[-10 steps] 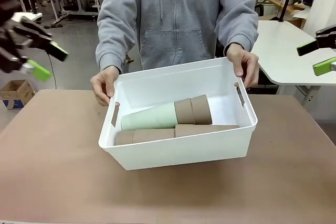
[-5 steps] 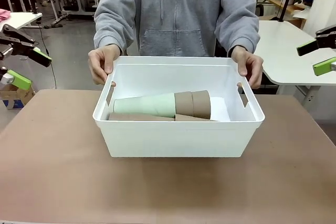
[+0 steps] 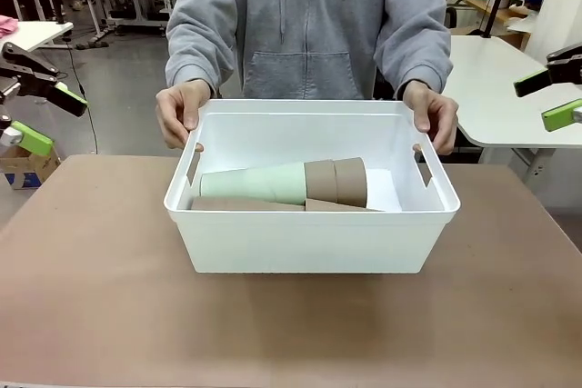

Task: Stack the cups and store them in the basket.
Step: Place the stack of Reusable plastic cups into the Pantry Basket.

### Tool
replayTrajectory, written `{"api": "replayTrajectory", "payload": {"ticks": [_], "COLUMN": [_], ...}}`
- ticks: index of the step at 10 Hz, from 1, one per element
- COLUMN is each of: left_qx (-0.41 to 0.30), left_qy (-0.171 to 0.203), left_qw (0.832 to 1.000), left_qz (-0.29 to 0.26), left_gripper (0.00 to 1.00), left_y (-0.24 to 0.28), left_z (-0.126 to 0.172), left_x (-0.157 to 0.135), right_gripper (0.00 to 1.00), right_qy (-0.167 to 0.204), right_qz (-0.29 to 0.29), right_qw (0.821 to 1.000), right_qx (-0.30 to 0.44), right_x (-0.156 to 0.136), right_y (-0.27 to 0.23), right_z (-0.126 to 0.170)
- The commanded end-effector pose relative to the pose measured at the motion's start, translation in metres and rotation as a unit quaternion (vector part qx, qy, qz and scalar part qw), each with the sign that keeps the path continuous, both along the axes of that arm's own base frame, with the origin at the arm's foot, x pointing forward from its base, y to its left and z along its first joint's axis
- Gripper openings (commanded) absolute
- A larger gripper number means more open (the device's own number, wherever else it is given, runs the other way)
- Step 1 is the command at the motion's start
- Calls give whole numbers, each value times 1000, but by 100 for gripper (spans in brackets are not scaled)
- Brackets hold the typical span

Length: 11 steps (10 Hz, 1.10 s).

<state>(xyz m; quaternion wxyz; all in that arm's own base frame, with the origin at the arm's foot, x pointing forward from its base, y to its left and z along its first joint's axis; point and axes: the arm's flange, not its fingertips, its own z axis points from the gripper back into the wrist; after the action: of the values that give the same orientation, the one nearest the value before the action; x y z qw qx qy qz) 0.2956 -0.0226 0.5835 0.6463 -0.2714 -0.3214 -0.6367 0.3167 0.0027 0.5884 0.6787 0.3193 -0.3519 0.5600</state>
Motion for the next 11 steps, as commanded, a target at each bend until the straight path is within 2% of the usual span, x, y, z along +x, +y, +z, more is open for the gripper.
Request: {"api": "replayTrajectory", "payload": {"ticks": [1, 11], "left_qx": [-8, -8], "left_qy": [5, 5], "left_qw": [1000, 1000], "left_qz": [0, 0], "left_gripper": [100, 100], "left_y": [-2, -2], "left_z": [3, 3], "left_x": [1, 1], "right_gripper": [100, 100], "right_qy": [-4, -4], "right_qz": [3, 3], "right_qw": [1000, 1000], "right_qx": [10, 10], "right_x": [1, 1], "right_y": [1, 1], "right_z": [2, 2]}}
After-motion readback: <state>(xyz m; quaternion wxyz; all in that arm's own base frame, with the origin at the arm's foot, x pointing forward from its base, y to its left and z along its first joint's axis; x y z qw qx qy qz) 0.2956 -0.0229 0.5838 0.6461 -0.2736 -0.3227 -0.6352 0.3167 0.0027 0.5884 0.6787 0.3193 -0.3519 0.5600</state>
